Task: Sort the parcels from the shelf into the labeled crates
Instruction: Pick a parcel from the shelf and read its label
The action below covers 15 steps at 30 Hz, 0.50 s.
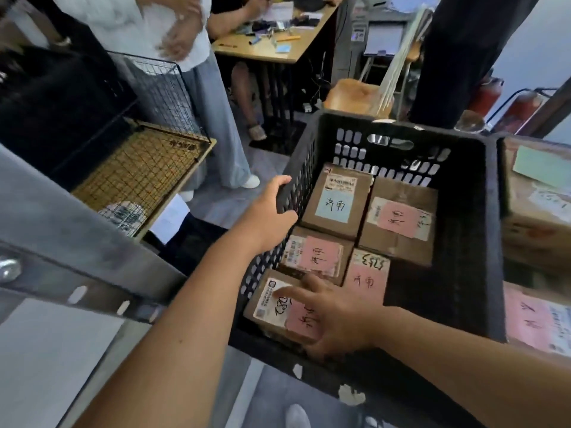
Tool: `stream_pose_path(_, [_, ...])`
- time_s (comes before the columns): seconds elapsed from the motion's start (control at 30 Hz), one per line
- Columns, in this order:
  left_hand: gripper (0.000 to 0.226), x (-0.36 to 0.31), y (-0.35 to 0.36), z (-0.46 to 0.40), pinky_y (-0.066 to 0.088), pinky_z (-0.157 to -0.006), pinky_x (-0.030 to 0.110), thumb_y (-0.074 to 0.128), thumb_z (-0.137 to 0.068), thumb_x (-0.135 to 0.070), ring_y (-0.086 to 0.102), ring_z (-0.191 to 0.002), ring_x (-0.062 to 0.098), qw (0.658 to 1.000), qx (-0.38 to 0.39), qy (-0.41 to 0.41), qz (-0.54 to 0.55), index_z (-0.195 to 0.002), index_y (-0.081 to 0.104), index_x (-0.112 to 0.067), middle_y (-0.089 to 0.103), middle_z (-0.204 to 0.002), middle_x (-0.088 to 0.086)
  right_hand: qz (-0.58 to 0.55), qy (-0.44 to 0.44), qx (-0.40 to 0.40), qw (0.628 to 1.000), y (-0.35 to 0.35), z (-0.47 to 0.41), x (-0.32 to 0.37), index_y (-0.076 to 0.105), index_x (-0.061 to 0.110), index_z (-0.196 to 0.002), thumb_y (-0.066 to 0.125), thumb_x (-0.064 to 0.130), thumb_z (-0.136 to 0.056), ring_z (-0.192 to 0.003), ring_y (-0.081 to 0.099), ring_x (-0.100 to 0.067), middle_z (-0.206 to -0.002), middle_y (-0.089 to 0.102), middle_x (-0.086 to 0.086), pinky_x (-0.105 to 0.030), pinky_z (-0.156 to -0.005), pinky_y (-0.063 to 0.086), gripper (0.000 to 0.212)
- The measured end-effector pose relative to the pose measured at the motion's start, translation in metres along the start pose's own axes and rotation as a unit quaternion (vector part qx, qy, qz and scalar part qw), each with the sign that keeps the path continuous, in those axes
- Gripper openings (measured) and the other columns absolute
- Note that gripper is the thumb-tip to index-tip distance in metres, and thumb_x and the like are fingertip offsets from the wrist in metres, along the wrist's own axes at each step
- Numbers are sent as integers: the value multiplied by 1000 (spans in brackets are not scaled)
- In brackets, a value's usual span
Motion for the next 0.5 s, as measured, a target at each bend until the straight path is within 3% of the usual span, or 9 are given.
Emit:
stream_pose_path(0.1, [66,5,1,-5,43,-74,34,54,-105,-25,58,-80,14,1000,-13,10,4,-158,26,-50,50,-134,-8,18,-24,7,1000,16,-9,-11,13,51,-158,81,48,-82,-142,29,-24,-156,21,2,-37,-116,38,102])
stream_pose_path(0.2, [65,10,1,-7,45,-73,36,54,-104,-27,60,-79,14,1000,-11,12,13,-157,26,-53,49,-137,-8,72,-19,7,997,31,-16,-25,10,46,-159,71,61,-85,-142,31,-26,-159,20,-5,-42,-115,41,97])
stream_pose_path(0.3, [64,11,3,-7,50,-81,40,55,-103,-29,62,-87,19,1000,-18,13,16,-155,27,-55,56,-136,-2,174,-40,-8,984,40,-24,-40,13,35,-161,46,67,-94,-139,35,-29,-156,30,-11,-45,-114,42,81])
stream_pose_path(0.4, [65,12,5,-6,43,-66,34,54,-103,-27,52,-68,12,1000,-24,9,17,-155,27,-54,60,-107,-1,267,-61,-18,962,50,-33,-55,25,22,-161,27,64,-104,-131,48,-34,-147,47,-16,-48,-111,45,70])
stream_pose_path(0.5, [64,14,4,-5,40,-59,30,54,-102,-25,50,-60,9,999,-25,8,24,-154,29,-54,64,-108,-6,304,-74,-17,950,59,-38,-63,22,21,-163,12,63,-103,-132,49,-37,-152,43,-20,-50,-112,43,74])
Point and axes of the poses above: each hand's wrist, its own z-axis away from the middle knuckle, its own y-axis out of the palm, x = y × z, the point moved 2 cm from there along -z, towards the middle knuckle
